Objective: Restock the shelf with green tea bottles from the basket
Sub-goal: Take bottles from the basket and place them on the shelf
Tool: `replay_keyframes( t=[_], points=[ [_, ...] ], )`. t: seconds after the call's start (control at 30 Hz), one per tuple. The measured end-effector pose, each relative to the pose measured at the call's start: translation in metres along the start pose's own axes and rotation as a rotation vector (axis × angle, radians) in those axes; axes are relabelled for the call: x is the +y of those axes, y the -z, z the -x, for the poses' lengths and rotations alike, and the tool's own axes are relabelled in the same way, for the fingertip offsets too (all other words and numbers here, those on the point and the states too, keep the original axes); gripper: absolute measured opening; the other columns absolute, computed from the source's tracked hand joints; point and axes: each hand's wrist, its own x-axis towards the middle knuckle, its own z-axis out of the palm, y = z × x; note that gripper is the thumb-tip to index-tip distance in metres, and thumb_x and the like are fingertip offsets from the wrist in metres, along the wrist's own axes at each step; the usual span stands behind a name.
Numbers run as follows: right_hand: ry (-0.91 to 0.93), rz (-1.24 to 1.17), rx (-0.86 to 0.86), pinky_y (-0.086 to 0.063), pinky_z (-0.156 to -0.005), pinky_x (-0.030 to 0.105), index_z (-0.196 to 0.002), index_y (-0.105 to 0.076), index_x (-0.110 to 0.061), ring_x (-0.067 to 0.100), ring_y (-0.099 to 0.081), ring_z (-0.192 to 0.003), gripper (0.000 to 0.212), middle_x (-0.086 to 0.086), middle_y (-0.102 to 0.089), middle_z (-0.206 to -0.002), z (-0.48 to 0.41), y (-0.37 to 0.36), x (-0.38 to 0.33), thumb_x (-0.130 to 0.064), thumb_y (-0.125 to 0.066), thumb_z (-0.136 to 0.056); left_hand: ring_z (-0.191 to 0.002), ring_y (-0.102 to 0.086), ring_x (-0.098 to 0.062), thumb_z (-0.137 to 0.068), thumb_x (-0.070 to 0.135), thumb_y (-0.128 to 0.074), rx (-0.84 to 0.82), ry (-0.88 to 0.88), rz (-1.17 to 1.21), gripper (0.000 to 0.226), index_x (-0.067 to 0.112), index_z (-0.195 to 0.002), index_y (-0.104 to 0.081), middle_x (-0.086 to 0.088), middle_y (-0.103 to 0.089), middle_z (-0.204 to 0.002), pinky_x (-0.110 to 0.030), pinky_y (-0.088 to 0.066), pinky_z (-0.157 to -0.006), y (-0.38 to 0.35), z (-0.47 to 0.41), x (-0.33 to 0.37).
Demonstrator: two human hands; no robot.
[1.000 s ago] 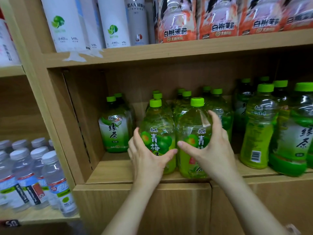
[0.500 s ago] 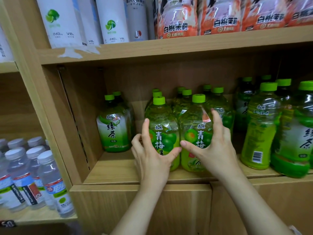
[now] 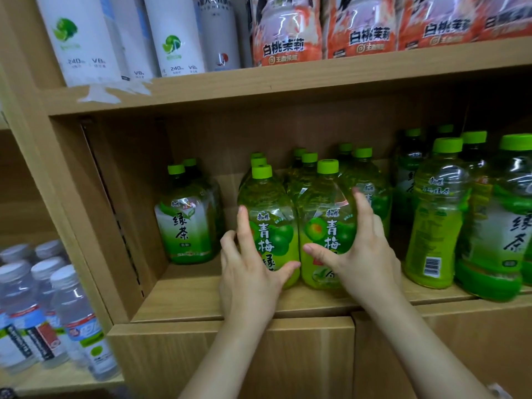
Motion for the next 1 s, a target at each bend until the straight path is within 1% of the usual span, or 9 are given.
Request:
replay_keyframes(
  t=[0.13, 0.33, 0.43, 0.53, 0.63, 0.73, 0.83, 0.93, 1.0],
  points=[
    [0.007, -0.027, -0.011, -0.049, -0.065, 0.037, -0.144, -0.001, -0.041, 0.029, -0.062, -0.097, 0.113, 0.002, -0.041, -0.137, -0.004, -0.001, 0.001, -0.078, -0.058, -0.054, -0.113, -0.051, -0.03, -0.058, 0.061, -0.076, -0.019, 0.033, -0.042, 0.125, 0.029, -0.149, 0.004, -0.01, -0.039, -0.126, -0.038, -0.05, -0.08, -0.005, -0.007, 0.002],
    [-0.015, -0.111, -0.046, -0.054, -0.077, 0.05, -0.142, -0.002, -0.044, 0.033, -0.061, -0.104, 0.112, 0.005, -0.044, -0.138, -0.013, -0.002, 0.003, -0.075, -0.061, -0.052, -0.117, -0.049, -0.03, -0.059, 0.055, -0.079, -0.034, 0.033, 0.003, 0.126, 0.03, -0.149, 0.006, -0.01, -0.037, -0.129, -0.041, -0.048, -0.089, -0.003, -0.005, 0.002],
    [-0.021, -0.097, -0.057, -0.055, -0.076, 0.05, -0.141, 0.001, -0.046, 0.034, -0.062, -0.104, 0.113, 0.006, -0.041, -0.142, -0.016, -0.003, 0.004, -0.077, -0.059, -0.05, -0.118, -0.049, -0.029, -0.061, 0.052, -0.08, -0.064, 0.016, 0.016, 0.127, 0.032, -0.148, 0.01, -0.008, -0.034, -0.132, -0.04, -0.047, -0.09, -0.001, -0.005, 0.002],
    [-0.033, -0.115, -0.081, -0.054, -0.08, 0.052, -0.14, 0.005, -0.05, 0.035, -0.058, -0.112, 0.114, 0.008, -0.036, -0.145, -0.016, -0.002, 0.003, -0.077, -0.06, -0.051, -0.117, -0.049, -0.029, -0.061, 0.052, -0.08, -0.069, 0.046, 0.012, 0.127, 0.033, -0.148, 0.011, -0.007, -0.034, -0.131, -0.04, -0.047, -0.087, 0.002, -0.005, 0.003],
    [-0.037, -0.145, -0.164, -0.051, -0.088, 0.05, -0.14, 0.009, -0.051, 0.034, -0.054, -0.118, 0.115, 0.01, -0.032, -0.148, -0.018, 0.007, 0.002, -0.069, -0.07, -0.059, -0.116, -0.049, -0.027, -0.062, 0.06, -0.075, -0.083, 0.052, -0.069, 0.127, 0.031, -0.147, 0.014, -0.006, -0.036, -0.13, -0.039, -0.05, -0.081, 0.006, -0.004, 0.009],
    [0.017, -0.108, -0.269, -0.046, -0.096, 0.044, -0.144, 0.005, -0.047, 0.028, -0.05, -0.125, 0.111, 0.006, -0.032, -0.151, -0.018, 0.035, 0.002, -0.06, -0.074, -0.066, -0.124, -0.043, -0.027, -0.065, 0.063, -0.072, -0.143, 0.074, -0.151, 0.126, 0.028, -0.146, 0.019, -0.008, -0.034, -0.136, -0.04, -0.049, -0.087, 0.013, -0.006, 0.014],
    [0.085, -0.193, -0.192, -0.042, -0.101, 0.036, -0.145, -0.011, -0.043, 0.017, -0.046, -0.128, 0.093, -0.004, -0.035, -0.149, -0.011, 0.077, 0.007, -0.053, -0.07, -0.075, -0.134, -0.03, -0.031, -0.07, 0.054, -0.073, -0.102, 0.068, -0.23, 0.116, 0.023, -0.149, 0.005, -0.013, -0.028, -0.147, -0.047, -0.04, -0.099, 0.025, -0.004, 0.026],
    [0.132, -0.276, -0.029, -0.051, -0.089, 0.034, -0.138, -0.027, -0.045, 0.005, -0.058, -0.107, 0.071, -0.014, -0.051, -0.127, -0.002, 0.122, 0.019, -0.047, -0.066, -0.079, -0.125, -0.04, -0.035, -0.07, 0.03, -0.077, 0.077, -0.155, -0.14, 0.093, 0.019, -0.145, -0.024, -0.014, -0.037, -0.139, -0.051, -0.044, -0.092, 0.034, 0.0, 0.05],
    [0.136, -0.327, 0.1, -0.053, -0.082, 0.03, -0.133, -0.038, -0.041, 0.002, -0.061, -0.097, 0.063, -0.018, -0.057, -0.113, 0.0, 0.147, 0.034, -0.045, -0.066, -0.077, -0.118, -0.044, -0.031, -0.072, 0.023, -0.075, 0.105, -0.313, -0.013, 0.079, 0.019, -0.14, -0.034, -0.011, -0.042, -0.133, -0.044, -0.047, -0.089, 0.032, 0.004, 0.075]
  ],
)
